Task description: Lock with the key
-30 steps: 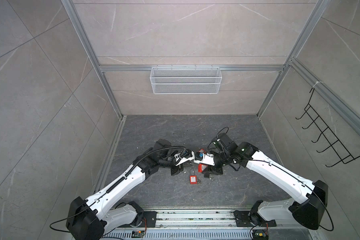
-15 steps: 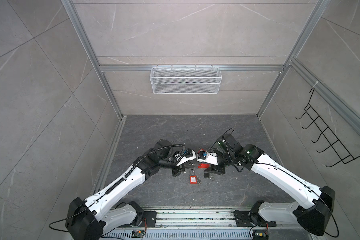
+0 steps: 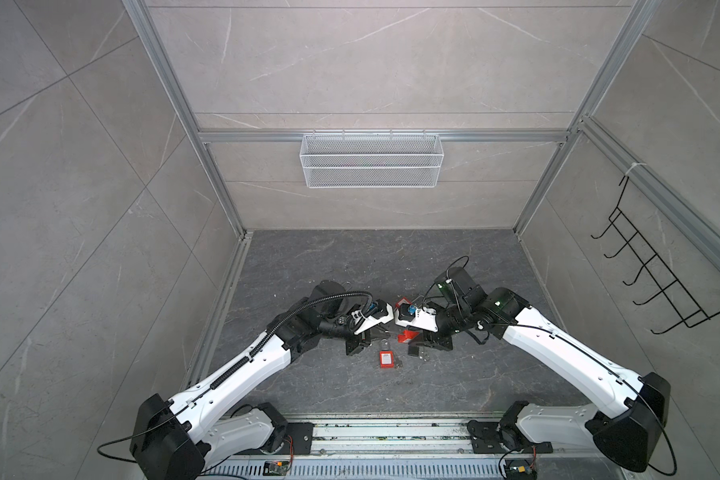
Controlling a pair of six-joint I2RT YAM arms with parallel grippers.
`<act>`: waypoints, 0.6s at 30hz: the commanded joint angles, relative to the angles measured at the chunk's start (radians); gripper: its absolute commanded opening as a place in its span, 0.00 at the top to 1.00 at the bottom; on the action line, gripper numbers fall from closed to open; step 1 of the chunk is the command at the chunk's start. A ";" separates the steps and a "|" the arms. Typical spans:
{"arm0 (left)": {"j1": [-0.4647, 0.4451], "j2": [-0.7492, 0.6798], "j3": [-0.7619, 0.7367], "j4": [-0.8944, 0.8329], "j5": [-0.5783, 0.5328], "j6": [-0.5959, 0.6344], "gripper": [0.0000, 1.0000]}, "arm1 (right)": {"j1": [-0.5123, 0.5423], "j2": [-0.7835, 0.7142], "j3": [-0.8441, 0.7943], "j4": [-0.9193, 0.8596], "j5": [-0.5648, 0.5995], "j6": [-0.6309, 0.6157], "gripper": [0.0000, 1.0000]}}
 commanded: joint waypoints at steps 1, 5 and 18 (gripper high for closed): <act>-0.008 -0.032 0.035 0.018 0.027 -0.013 1.00 | -0.003 0.000 0.004 -0.031 -0.073 -0.005 0.62; -0.012 -0.034 0.030 0.024 0.016 -0.008 1.00 | -0.003 0.012 0.013 -0.042 -0.116 0.002 0.66; -0.024 -0.020 0.030 0.056 0.039 -0.024 1.00 | -0.008 0.001 0.011 0.005 -0.158 0.014 0.74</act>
